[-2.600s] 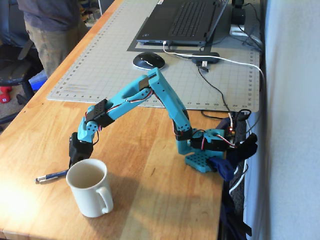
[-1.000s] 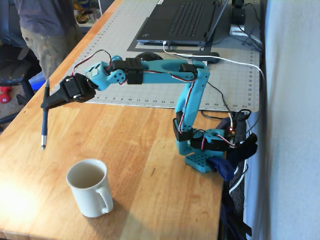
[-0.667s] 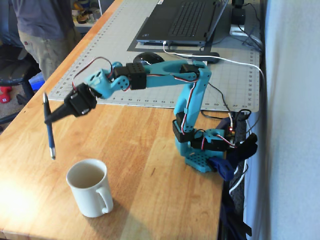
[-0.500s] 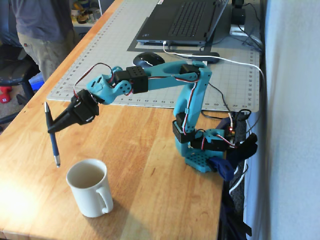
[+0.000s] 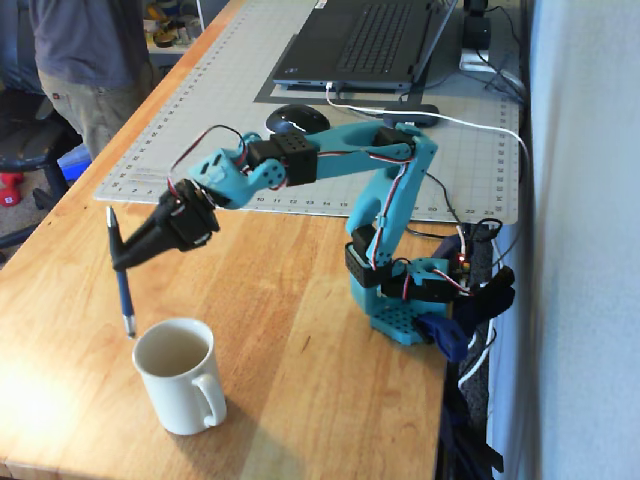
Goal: Grasp a pen and put it in a mug.
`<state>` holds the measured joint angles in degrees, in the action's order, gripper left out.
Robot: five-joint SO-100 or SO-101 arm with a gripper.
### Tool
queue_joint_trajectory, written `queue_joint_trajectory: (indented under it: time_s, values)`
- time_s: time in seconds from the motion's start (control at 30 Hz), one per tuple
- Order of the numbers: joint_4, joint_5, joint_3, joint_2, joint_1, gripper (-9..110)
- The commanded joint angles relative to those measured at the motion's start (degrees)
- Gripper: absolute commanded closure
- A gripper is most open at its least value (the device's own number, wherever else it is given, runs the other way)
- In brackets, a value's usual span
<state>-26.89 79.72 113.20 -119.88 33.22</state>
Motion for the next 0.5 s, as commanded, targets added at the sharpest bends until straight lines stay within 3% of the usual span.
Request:
queue_joint_trajectory:
  time_s: [0.0, 0.47]
  values:
    - [0.3, 0.5, 1.3, -6.2, 1.3, 101]
    - [1.2, -0.3, 18.5, -12.7, 2.2, 101]
